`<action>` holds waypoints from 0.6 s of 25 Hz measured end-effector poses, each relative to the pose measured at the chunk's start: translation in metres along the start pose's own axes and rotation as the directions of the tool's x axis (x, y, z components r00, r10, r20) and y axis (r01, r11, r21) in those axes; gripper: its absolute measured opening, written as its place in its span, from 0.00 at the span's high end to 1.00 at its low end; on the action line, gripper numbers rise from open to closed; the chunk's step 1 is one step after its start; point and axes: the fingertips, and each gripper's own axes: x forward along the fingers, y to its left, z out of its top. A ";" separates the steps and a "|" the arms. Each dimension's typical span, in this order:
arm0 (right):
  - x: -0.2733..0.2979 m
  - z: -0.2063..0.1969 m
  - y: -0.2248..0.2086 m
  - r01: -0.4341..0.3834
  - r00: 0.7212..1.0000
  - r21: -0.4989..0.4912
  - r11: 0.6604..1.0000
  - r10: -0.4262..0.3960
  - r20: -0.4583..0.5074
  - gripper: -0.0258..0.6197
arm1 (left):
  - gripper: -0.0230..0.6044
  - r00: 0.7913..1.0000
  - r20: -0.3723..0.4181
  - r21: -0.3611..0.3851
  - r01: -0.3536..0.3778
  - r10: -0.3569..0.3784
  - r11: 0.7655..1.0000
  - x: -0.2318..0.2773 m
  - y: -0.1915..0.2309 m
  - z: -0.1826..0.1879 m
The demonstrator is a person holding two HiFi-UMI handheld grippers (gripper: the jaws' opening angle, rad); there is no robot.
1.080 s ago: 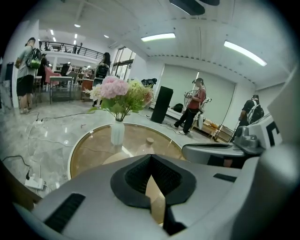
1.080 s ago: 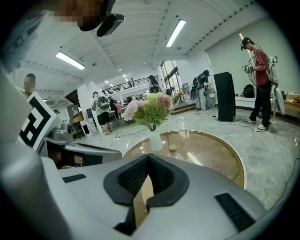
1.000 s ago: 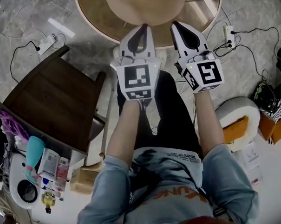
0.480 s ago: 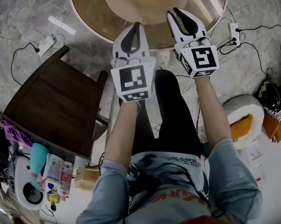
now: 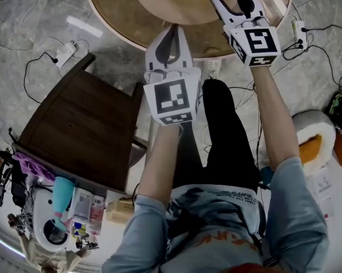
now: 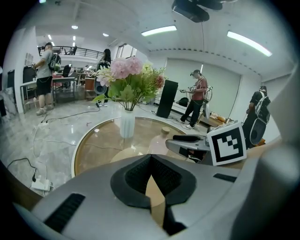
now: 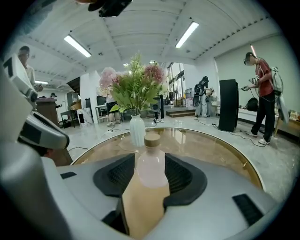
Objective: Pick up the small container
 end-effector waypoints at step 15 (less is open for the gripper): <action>0.038 0.019 -0.006 0.016 0.997 -0.057 0.998 -0.011 0.075 0.65 | 0.93 0.999 -0.037 -0.015 -0.005 0.004 1.000 0.007 0.012 -0.009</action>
